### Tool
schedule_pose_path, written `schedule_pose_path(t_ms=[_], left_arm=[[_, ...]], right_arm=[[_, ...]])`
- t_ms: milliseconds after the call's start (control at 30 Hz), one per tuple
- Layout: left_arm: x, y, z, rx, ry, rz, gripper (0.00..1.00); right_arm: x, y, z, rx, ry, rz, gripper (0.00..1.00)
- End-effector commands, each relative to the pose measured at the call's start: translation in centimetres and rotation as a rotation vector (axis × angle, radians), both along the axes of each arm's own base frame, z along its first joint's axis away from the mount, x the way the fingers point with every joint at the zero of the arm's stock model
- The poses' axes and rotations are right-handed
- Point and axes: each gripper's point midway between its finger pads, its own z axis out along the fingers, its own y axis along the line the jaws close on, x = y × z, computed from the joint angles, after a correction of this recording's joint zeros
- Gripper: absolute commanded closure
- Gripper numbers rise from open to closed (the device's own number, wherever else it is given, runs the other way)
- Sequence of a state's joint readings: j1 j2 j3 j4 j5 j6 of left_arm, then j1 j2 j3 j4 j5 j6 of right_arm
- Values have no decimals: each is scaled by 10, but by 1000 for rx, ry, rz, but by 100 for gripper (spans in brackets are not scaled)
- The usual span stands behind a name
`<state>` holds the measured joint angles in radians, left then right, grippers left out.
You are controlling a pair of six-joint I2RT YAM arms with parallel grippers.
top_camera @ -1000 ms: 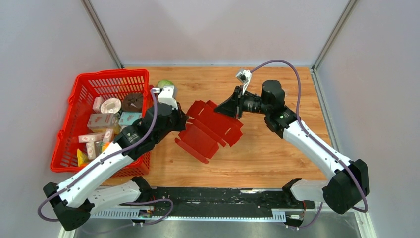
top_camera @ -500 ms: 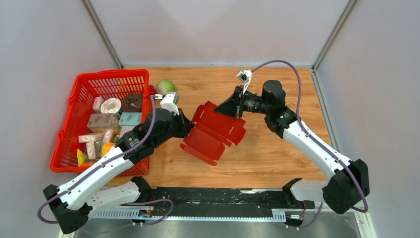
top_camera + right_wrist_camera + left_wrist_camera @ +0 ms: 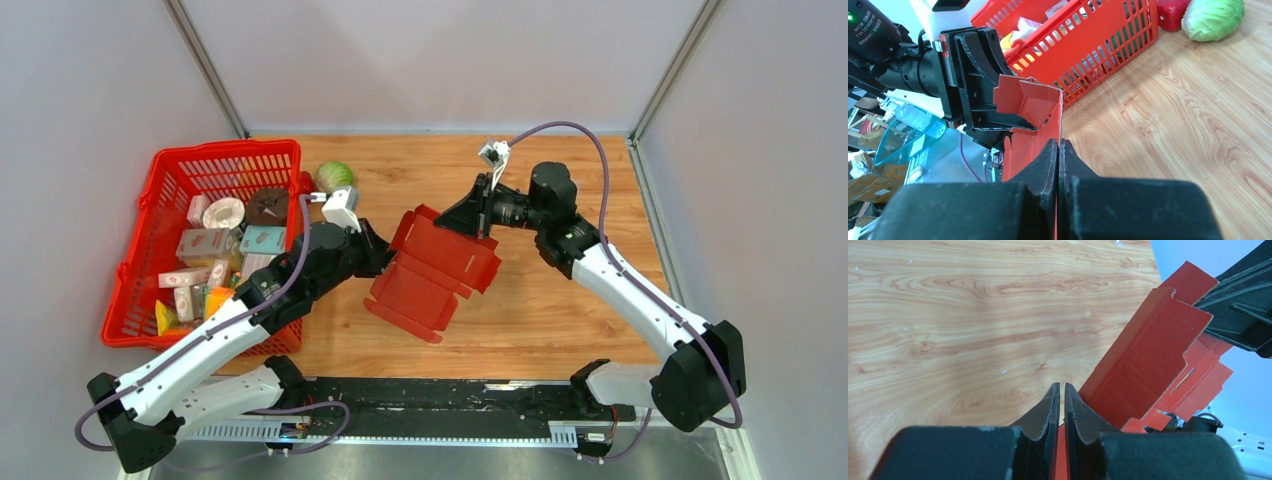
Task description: Fold the paper box
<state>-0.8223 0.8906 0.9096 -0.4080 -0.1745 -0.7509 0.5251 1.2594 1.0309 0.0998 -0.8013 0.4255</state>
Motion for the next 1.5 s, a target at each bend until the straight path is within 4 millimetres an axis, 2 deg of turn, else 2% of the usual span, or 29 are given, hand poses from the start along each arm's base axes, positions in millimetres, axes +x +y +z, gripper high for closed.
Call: schedule_pose_path(t_ms=[0, 100, 200, 300, 367, 433, 600, 800, 967, 1133, 1200, 1333, 1467], left_arm=[[-4, -4, 13, -71, -22, -7, 84], [-6, -6, 12, -71, -13, -20, 84], [-9, 2, 13, -58, -18, -5, 83], [-11, 14, 17, -44, -39, 23, 79], [-12, 18, 20, -48, -53, 27, 72], [-13, 16, 23, -64, -58, 16, 68], [-12, -7, 15, -85, -23, -53, 70], [-6, -5, 6, -41, -15, -27, 73], [-7, 12, 9, -6, -55, 10, 61], [-10, 20, 15, 52, -82, -5, 47], [-10, 24, 18, 72, -95, -4, 44], [-10, 17, 20, 59, -96, -30, 43], [-12, 1, 18, 30, -81, -93, 45]], right_arm=[[9, -1, 9, -2, -59, -42, 100], [11, -1, 7, -6, -58, -45, 100], [12, -2, 6, -14, -60, -53, 100], [12, -1, 4, -16, -57, -50, 100], [12, -1, 5, -14, -57, -47, 100], [11, 0, 5, -11, -59, -40, 100], [8, 0, 9, 3, -59, -27, 100], [5, 0, 11, 11, -67, -18, 100], [4, 1, 11, 16, -62, -6, 100], [4, 2, 10, 14, -62, -4, 100], [4, 1, 10, 15, -63, -3, 100], [4, 1, 11, 16, -64, -3, 100], [4, 2, 10, 17, -60, -2, 100]])
